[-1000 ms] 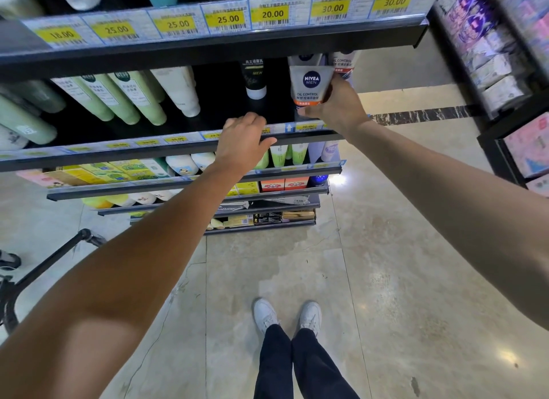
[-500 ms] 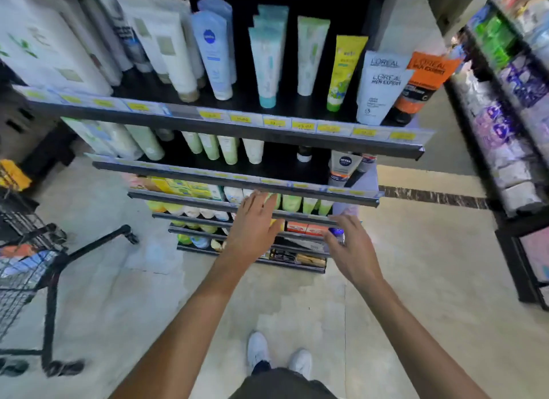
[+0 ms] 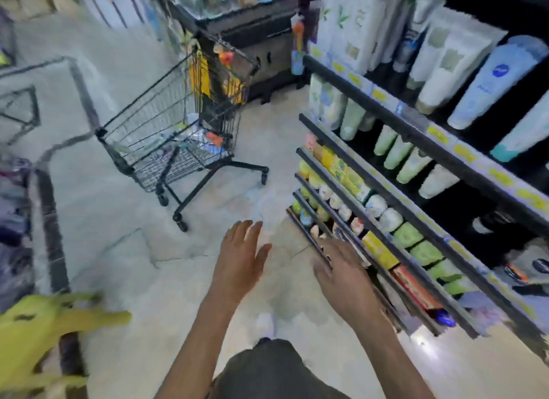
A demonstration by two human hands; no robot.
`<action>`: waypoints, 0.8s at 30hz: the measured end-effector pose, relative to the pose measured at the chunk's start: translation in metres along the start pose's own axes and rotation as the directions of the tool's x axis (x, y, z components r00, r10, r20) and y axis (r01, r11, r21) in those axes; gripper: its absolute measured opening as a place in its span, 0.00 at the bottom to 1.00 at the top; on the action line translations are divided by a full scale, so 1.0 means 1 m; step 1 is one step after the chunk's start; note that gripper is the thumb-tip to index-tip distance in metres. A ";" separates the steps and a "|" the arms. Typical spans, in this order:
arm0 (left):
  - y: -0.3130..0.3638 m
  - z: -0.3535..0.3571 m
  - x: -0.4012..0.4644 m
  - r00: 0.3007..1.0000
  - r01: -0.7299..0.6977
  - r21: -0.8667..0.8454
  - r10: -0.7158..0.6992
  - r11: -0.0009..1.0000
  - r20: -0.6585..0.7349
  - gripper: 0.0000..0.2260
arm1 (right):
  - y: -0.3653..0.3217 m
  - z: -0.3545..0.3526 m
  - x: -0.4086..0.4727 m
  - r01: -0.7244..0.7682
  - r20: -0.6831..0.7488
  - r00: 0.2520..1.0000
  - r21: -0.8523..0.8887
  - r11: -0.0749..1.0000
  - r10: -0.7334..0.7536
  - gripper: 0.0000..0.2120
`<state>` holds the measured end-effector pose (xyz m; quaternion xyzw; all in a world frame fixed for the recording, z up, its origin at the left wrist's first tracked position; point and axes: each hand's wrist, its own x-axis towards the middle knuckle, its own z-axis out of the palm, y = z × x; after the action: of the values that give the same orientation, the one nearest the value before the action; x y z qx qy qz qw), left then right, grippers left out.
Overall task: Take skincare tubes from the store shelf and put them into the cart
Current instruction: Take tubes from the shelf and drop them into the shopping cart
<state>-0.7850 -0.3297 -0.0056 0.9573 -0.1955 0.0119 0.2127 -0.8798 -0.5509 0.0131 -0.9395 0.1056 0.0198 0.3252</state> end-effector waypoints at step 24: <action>-0.261 -0.086 0.046 0.883 0.463 -0.064 -0.467 0.884 -0.050 0.24 | -0.210 0.143 0.239 0.289 0.271 0.925 -0.049 0.956 -0.265 0.23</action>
<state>-0.6388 -0.0938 -0.0274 0.9698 0.0462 -0.0139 0.2392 -0.5972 -0.3462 0.0029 -0.9475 -0.0732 0.1022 0.2938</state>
